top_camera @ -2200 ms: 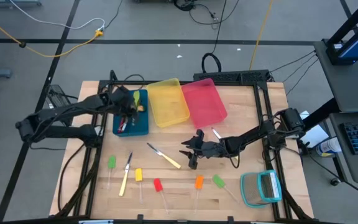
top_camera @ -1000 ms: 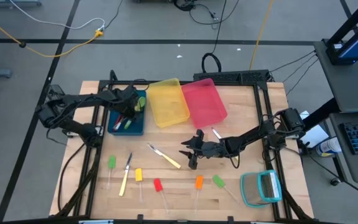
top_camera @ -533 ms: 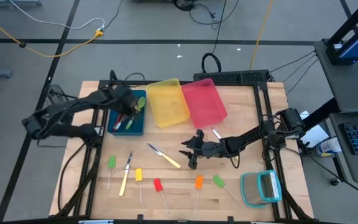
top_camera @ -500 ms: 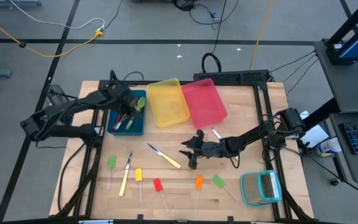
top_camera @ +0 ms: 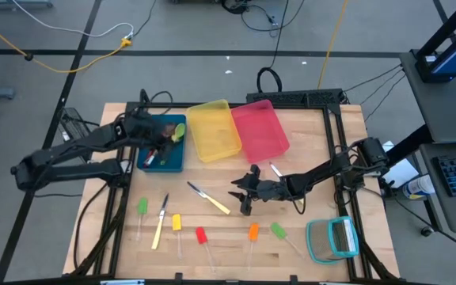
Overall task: Pick & Place Kitchen Items
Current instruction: Put the right yellow knife into the red bin
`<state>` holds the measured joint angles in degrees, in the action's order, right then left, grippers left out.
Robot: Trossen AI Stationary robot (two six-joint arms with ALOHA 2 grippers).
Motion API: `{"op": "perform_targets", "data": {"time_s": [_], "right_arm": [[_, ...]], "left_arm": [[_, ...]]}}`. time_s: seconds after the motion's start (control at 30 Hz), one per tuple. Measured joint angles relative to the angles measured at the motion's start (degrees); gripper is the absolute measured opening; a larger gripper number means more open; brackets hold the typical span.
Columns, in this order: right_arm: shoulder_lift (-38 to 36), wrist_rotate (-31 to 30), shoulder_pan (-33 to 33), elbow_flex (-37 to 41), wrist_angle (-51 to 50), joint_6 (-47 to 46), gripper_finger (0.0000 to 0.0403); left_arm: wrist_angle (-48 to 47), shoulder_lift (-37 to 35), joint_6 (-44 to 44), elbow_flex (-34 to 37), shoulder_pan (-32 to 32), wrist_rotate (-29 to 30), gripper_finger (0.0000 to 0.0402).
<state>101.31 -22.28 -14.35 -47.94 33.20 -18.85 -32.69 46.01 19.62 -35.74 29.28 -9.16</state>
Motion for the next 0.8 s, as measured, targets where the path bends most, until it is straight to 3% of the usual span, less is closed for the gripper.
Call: {"op": "perform_targets", "data": {"time_s": [0.23, 0.63, 0.8], "right_arm": [[-7.4, -0.9, 0.0, -0.1, -19.3, -4.3, 0.018], [-19.0, -1.6, 0.0, 0.0, -57.3, -24.2, 0.018], [-21.7, -1.5, 0.0, 0.0, -68.0, -33.2, 0.018]], "left_arm": [[0.0, 0.1, 1.8, 0.0, -8.7, 6.6, 0.0122], [4.5, 0.1, 8.0, 0.0, -23.7, 15.4, 0.0122], [7.1, 1.0, 8.5, 0.0, -29.1, 18.4, 0.0122]]}}
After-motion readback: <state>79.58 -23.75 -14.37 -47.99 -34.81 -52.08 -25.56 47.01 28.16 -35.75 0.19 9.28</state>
